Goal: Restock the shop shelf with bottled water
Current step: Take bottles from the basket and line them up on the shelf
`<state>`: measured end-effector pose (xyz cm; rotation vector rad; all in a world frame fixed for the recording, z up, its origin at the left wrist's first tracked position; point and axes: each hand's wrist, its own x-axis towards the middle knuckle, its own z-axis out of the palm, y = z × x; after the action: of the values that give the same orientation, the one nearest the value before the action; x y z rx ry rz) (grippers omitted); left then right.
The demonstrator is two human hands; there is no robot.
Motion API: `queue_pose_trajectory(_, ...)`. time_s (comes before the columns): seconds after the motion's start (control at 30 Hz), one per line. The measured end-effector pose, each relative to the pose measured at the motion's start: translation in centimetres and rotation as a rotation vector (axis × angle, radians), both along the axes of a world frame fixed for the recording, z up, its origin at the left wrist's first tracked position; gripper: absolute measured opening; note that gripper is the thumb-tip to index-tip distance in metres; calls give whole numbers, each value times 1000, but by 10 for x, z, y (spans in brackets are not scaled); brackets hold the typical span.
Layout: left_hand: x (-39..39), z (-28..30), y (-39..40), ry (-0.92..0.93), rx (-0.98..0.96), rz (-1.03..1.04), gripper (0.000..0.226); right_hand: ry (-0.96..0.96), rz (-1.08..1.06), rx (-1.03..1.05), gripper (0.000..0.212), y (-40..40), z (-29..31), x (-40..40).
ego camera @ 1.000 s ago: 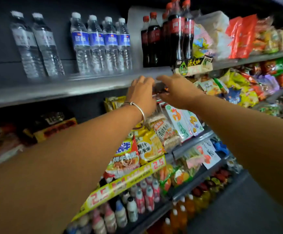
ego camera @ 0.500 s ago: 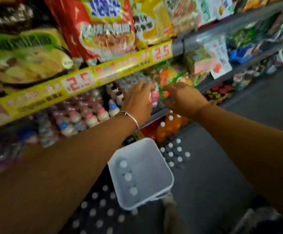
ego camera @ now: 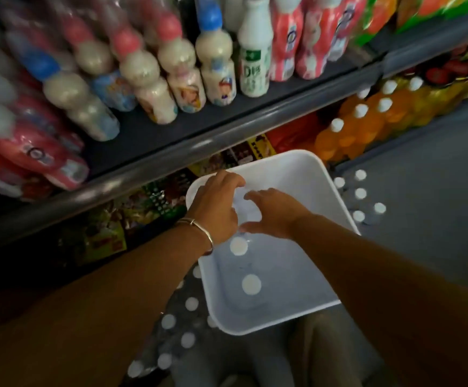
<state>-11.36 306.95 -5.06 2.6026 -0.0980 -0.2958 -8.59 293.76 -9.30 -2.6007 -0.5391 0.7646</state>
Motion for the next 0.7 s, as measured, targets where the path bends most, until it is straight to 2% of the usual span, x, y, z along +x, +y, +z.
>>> queue_pose_trajectory(0.1, 1, -21, 12, 29, 25, 7, 50, 69, 3, 90, 75, 24, -32, 3)
queue_pose_trajectory(0.17, 3, -28, 13, 29, 29, -24, 52, 103, -14, 139, 72, 34, -41, 6)
queue_pose_trajectory(0.27, 7, -30, 11, 37, 37, -46, 54, 123, -39, 153, 64, 39, -42, 9)
queue_pose_trajectory(0.37, 11, -21, 13, 53, -10, -28, 56, 124, -69, 201, 68, 35, -31, 9)
queue_pose_trajectory(0.53, 20, 29, 11, 50, -33, -76, 54, 118, -96, 294, 55, 15, 34, 15)
queue_pose_trajectory(0.7, 38, 121, 0, 59, -34, -152, 41, 16, -57, 202, 54, -10, 136, 30)
